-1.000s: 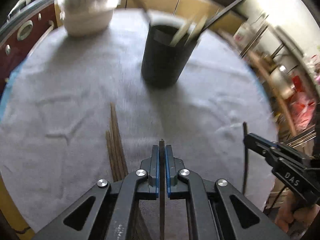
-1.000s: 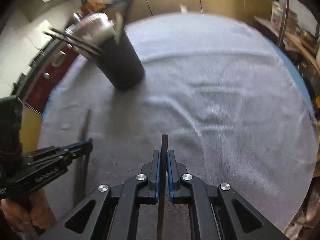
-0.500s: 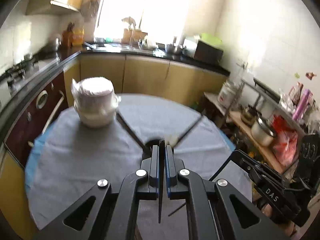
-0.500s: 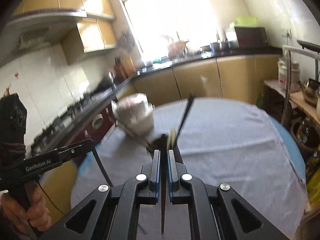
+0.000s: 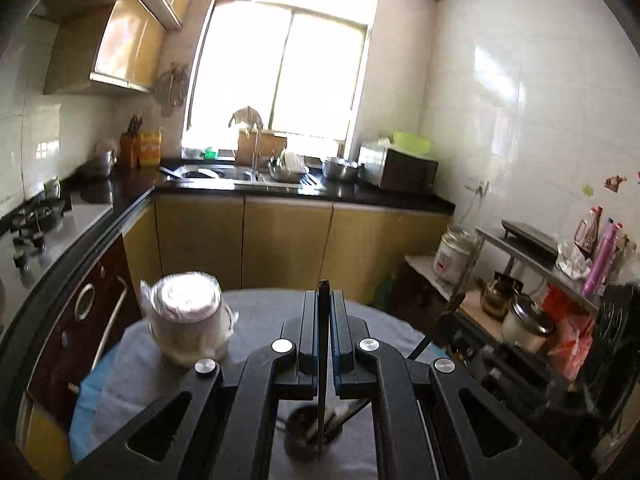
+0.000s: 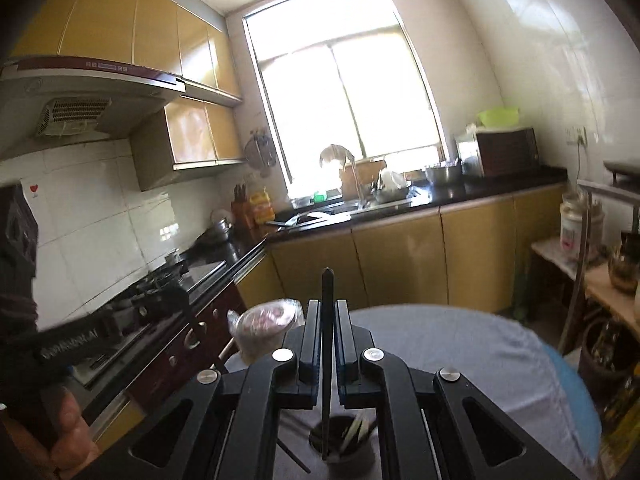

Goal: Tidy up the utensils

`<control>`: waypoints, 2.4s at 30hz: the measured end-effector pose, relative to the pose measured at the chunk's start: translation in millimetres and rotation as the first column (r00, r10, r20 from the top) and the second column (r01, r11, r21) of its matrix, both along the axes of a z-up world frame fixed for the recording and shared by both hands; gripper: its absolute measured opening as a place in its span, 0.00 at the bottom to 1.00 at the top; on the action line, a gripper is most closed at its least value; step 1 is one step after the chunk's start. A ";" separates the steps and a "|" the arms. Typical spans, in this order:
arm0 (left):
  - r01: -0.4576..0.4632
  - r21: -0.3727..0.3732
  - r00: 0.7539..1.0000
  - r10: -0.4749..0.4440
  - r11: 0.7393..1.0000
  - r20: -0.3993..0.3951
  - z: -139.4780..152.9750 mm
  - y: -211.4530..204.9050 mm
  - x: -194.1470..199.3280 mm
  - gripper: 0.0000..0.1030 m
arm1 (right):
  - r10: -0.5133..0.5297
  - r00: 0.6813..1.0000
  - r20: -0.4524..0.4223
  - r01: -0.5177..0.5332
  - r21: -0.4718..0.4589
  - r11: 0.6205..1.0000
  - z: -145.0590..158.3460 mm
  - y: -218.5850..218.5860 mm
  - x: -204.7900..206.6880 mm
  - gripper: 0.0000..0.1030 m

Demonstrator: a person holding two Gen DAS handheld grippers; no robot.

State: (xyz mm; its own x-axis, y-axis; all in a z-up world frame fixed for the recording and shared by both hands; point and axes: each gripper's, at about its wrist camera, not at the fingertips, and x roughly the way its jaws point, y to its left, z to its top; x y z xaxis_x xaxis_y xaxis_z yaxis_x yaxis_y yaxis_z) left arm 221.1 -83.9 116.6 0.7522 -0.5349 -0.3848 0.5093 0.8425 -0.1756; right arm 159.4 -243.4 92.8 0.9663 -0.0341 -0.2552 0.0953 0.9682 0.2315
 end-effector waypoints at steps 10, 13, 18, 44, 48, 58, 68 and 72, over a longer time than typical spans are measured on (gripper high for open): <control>-0.047 -0.006 0.999 0.047 0.999 0.007 -51.6 -13.6 27.7 0.05 | -0.017 0.996 -0.087 0.015 -0.022 1.000 -39.8 5.1 36.5 0.06; -0.046 0.018 0.999 0.047 0.999 -0.022 -74.3 -15.6 30.1 0.05 | -0.014 0.992 -0.127 0.013 -0.007 1.000 -57.2 -2.8 33.9 0.06; -0.013 0.053 0.999 0.015 0.999 -0.034 -84.1 -16.3 20.6 0.05 | 0.030 0.979 -0.200 -0.022 0.043 0.999 -77.7 -9.9 29.0 0.07; -0.151 0.221 0.962 0.195 0.964 -0.194 -166.3 91.2 -138.6 0.61 | 0.102 0.945 -0.312 -0.016 0.267 0.964 -159.3 -20.2 -123.9 0.11; -0.181 0.260 0.963 0.224 0.948 -0.147 -165.7 90.2 -156.9 0.62 | 0.118 0.936 -0.331 -0.033 0.253 0.967 -168.3 -5.2 -138.9 0.22; -0.237 0.306 0.962 0.266 0.922 -0.056 -155.5 82.4 -179.0 0.70 | 0.119 0.935 -0.333 -0.057 0.190 0.980 -171.1 6.9 -158.9 0.28; -0.227 0.354 0.966 0.257 0.907 -0.038 -162.2 68.4 -188.6 0.74 | 0.099 0.933 -0.346 -0.043 0.166 0.985 -175.8 1.1 -175.3 0.28; -0.228 0.372 0.965 0.260 0.900 -0.039 -166.0 66.1 -191.4 0.74 | 0.104 0.931 -0.349 -0.044 0.174 0.984 -179.3 0.1 -178.0 0.28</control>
